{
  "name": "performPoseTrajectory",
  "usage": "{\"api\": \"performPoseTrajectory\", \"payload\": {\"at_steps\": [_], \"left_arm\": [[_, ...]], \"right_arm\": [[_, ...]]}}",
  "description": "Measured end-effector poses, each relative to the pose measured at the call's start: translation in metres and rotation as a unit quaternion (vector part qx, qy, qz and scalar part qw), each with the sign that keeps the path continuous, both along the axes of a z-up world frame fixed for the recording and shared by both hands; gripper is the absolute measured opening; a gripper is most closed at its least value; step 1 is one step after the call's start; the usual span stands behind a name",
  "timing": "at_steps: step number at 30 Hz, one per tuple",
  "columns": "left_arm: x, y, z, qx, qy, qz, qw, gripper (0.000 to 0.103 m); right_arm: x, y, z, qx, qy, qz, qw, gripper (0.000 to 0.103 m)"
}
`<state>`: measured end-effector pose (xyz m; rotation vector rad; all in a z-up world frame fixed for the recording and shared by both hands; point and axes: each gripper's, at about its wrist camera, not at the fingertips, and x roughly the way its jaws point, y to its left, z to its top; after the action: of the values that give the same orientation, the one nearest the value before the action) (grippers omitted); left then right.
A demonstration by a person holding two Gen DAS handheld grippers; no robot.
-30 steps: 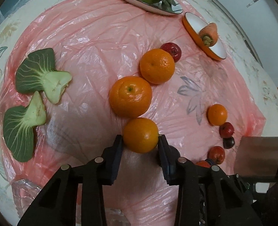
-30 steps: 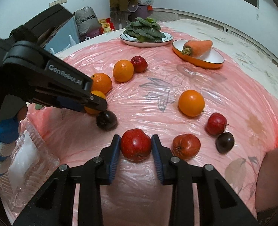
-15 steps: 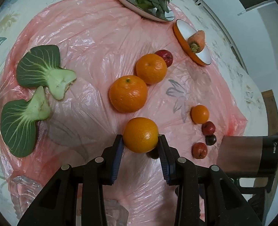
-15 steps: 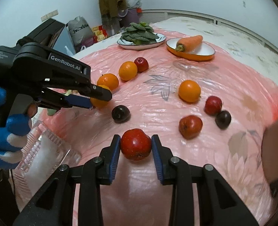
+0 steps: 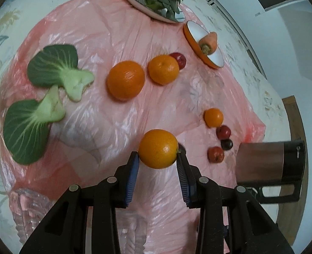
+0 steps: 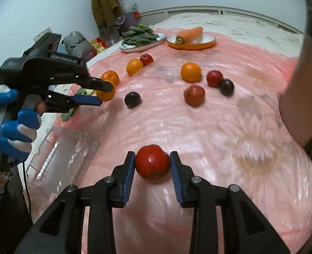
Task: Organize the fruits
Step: 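Carry the orange and apple to the green box and release both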
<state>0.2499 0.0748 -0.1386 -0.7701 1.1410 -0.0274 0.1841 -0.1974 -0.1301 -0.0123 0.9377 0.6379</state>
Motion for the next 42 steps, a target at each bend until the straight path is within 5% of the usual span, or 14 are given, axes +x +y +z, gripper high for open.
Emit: {"api": "performPoseTrajectory", "payload": {"at_steps": [11,21,30,42], "left_arm": [[-0.057,-0.023,0.015,0.086,-0.021,-0.074,0.9933,0.031],[-0.065,-0.102,0.059,0.096,-0.074,-0.172,0.9776,0.031],[-0.075,-0.233,0.092,0.115,-0.127,-0.31,0.935,0.031],[-0.094,-0.4,0.096,0.138,-0.162,-0.457,0.8638,0.032]], "right_arm": [[-0.031,-0.061,0.014,0.007,-0.01,-0.062,0.998,0.029],[-0.049,-0.172,0.027,0.005,-0.024,-0.174,0.984,0.029],[-0.057,-0.266,0.031,-0.005,-0.039,-0.27,0.962,0.029],[-0.059,-0.346,0.013,-0.019,-0.036,-0.351,0.935,0.029]]}}
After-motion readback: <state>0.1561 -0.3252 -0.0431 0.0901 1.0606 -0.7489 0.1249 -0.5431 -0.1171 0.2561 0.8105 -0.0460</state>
